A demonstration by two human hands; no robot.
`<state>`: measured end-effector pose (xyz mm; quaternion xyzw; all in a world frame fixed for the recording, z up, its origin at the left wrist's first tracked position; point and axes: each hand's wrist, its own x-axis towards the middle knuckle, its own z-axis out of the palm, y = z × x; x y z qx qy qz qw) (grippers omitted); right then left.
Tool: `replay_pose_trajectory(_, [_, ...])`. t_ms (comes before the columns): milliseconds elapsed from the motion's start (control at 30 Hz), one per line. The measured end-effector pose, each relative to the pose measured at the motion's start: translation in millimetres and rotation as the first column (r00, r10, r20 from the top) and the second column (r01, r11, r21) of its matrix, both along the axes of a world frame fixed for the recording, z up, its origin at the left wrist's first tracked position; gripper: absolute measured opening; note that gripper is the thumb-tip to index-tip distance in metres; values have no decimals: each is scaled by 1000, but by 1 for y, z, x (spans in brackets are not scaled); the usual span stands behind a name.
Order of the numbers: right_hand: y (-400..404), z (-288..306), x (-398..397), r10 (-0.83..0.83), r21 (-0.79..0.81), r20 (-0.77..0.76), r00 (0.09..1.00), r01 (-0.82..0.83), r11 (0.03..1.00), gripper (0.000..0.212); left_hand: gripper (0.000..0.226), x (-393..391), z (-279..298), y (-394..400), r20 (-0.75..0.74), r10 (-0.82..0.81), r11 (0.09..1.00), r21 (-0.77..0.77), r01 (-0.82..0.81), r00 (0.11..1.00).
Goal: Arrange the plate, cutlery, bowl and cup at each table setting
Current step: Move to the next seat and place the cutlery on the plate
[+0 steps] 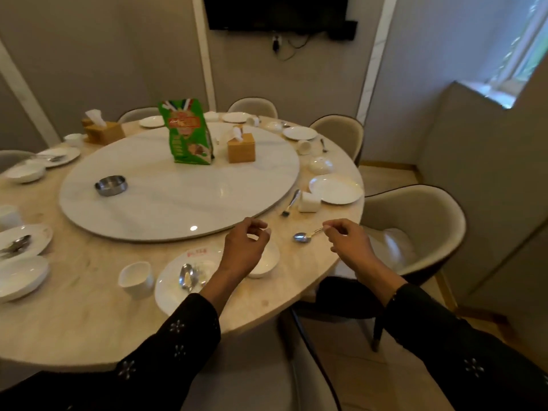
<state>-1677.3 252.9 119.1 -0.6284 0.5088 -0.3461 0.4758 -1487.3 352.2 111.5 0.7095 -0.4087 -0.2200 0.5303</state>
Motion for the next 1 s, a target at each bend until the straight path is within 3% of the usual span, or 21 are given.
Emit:
replay_pose_trajectory(233, [-56, 12, -102, -12, -79, -13, 1000, 11, 997, 12, 12, -89, 5, -61, 38, -131, 990, 46, 130, 991])
replay_pose_trajectory(600, [-134, -13, -252, -91, -13, -63, 994, 91, 996, 14, 12, -234, -21, -148, -13, -195, 973, 126, 195, 981])
replay_pose_trajectory(1000, [-172, -53, -251, 22, 62, -124, 992, -15, 998, 16, 14, -259, -72, -176, -167, -113, 968, 206, 146, 979])
